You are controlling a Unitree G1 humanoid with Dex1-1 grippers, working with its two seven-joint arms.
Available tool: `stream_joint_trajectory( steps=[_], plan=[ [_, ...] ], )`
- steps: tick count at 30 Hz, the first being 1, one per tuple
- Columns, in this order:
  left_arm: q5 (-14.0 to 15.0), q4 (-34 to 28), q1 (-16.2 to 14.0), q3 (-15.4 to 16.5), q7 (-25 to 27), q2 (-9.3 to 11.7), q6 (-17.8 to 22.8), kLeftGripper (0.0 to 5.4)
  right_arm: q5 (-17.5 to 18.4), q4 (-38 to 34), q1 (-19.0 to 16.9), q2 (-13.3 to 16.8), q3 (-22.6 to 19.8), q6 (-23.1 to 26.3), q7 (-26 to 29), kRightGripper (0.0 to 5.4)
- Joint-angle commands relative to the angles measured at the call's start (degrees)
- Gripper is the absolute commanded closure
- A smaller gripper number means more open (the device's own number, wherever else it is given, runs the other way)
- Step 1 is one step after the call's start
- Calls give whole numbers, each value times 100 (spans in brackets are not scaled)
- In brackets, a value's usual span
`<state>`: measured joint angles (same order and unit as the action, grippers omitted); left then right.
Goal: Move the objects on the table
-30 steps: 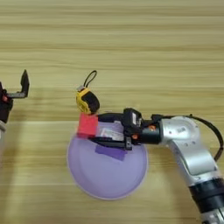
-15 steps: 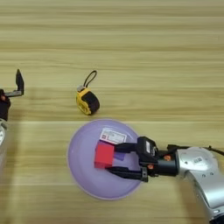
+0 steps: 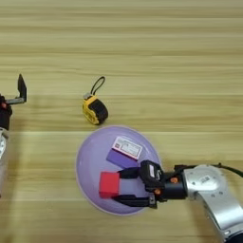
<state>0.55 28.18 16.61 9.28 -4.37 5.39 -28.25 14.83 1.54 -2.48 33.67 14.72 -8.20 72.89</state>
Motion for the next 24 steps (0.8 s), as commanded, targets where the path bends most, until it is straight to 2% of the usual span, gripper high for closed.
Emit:
stream_joint_trajectory(
  steps=[1,13,24],
  plan=[
    [14,139,97,6,19,33,-87,0,-82,68,60,57,62,-18,14,278],
    [6,264,141,-12,16,18,-169,0,484,-545,139,78,-200,257,-11,146],
    [-2,260,121,-27,19,12,-191,0,1380,-1273,215,27,-718,758,-106,20]
  ],
)
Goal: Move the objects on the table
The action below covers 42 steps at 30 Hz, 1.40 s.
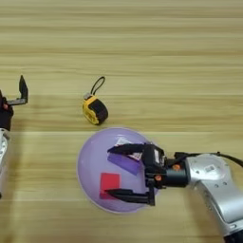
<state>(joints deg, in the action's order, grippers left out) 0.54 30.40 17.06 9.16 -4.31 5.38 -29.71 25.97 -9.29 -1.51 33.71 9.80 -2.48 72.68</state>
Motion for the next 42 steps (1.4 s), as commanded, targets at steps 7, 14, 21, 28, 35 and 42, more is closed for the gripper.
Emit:
stream_joint_trajectory(
  steps=[7,14,21,28,35,42],
  plan=[
    [-26,63,76,-26,-2,15,-87,0,537,-137,370,-334,-545,301,-580,3],
    [-45,94,80,-53,-2,18,-123,0,391,114,748,-871,-764,233,-1491,3],
    [-91,179,95,-113,16,28,-53,0,-326,481,1138,-1455,-531,15,-2410,3],
    [-134,275,103,-213,52,35,5,0,-1140,994,1628,-1861,-195,96,-3164,3],
    [-154,392,120,-321,119,43,105,0,-1619,1633,2148,-2193,41,314,-3622,3],
    [-143,425,131,-366,150,41,122,0,-1769,2102,2651,-2337,59,1179,-3884,3]
  ],
)
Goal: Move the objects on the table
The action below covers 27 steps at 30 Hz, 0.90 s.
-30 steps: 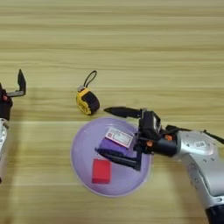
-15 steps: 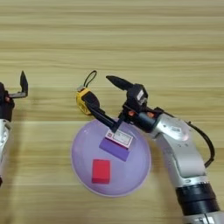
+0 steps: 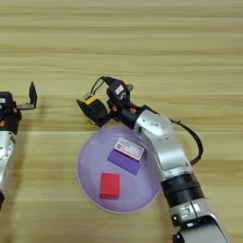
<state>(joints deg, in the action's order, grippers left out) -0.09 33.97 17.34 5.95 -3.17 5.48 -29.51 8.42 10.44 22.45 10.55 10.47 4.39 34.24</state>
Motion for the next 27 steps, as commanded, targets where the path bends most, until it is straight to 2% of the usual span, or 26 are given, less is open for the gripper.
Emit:
stream_joint_trajectory(
  steps=[1,5,10,19,27],
  plan=[
    [-78,77,106,-52,39,29,100,0,-1,212,344,-25,-51,647,-79,3],
    [-80,96,115,-72,39,20,89,0,-60,658,691,-1,-158,930,-191,3],
    [-85,99,119,-100,25,13,78,0,-82,954,890,8,-131,1190,-96,3],
    [-108,83,130,-136,2,-14,91,0,-197,1050,998,84,101,1687,185,3],
    [-96,90,135,-176,-23,-12,86,0,-309,1294,1067,65,160,1721,290,3]
  ],
)
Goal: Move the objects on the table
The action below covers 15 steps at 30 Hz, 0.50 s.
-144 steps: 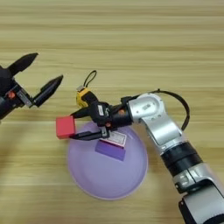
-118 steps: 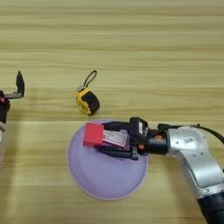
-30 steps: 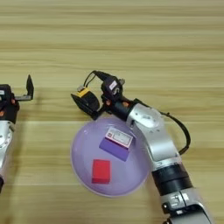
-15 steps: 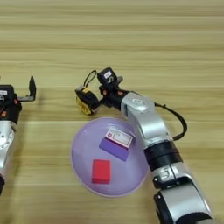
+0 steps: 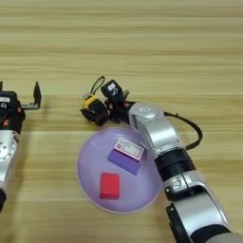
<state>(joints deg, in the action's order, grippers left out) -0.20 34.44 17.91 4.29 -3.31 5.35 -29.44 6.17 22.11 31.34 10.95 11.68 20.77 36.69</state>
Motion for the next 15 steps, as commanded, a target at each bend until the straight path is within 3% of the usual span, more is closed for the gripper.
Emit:
stream_joint_trajectory(
  steps=[1,7,15],
  plan=[
    [-84,41,78,-13,-11,2,78,0,-111,177,189,19,50,61,44,3],
    [-89,53,85,-27,-20,-6,72,0,-188,538,292,-57,48,-27,24,3],
    [-102,41,70,-38,-28,-13,59,0,-268,725,320,-147,91,-124,85,93]
  ],
)
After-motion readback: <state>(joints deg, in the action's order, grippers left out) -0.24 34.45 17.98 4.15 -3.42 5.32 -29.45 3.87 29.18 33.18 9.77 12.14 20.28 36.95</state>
